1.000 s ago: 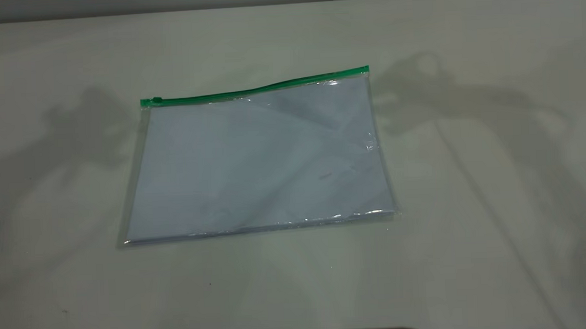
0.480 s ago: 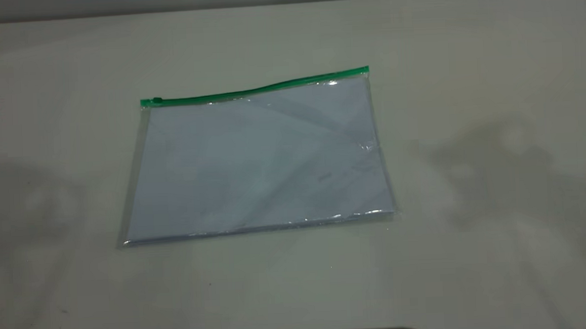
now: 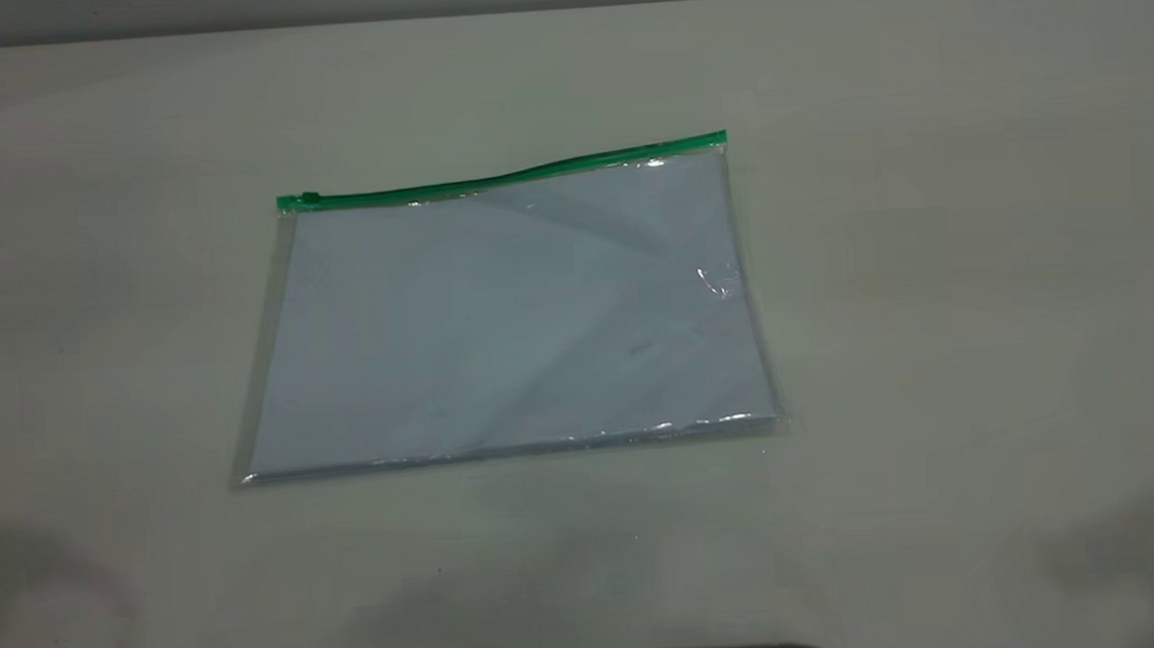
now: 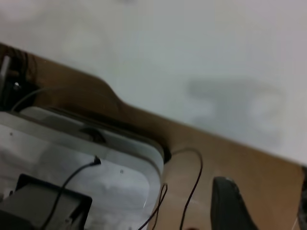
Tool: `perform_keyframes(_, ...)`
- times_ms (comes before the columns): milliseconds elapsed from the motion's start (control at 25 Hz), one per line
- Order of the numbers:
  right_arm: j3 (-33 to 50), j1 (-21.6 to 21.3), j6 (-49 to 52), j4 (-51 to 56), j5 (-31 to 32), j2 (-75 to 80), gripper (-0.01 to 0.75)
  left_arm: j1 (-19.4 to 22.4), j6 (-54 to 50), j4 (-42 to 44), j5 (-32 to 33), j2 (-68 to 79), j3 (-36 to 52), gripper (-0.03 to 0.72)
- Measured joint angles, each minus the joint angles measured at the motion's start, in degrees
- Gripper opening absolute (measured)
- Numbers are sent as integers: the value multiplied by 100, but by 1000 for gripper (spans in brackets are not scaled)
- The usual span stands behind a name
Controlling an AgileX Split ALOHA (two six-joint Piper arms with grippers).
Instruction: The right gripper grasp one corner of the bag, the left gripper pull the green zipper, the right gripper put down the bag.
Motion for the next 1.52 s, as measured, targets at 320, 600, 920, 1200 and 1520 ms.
perform_keyframes(320,1341,0,595,-364,-443,-816,388,0,-58,-183,-285,-1680,1507,579)
perform_keyframes(600,1341,0,794,-492,-524,-848,369,0,-214,-183,-318,-2880,1546,580)
perform_keyframes(920,1341,0,801,-492,-524,-848,362,0,-214,-183,-290,-4088,1546,581)
perform_keyframes(1200,1341,-86,806,-477,-528,-1022,361,0,-214,-183,-233,-4871,1546,582)
perform_keyframes(1520,1341,-1069,806,-478,-463,-3225,361,0,-208,-183,-187,-5094,1546,582)
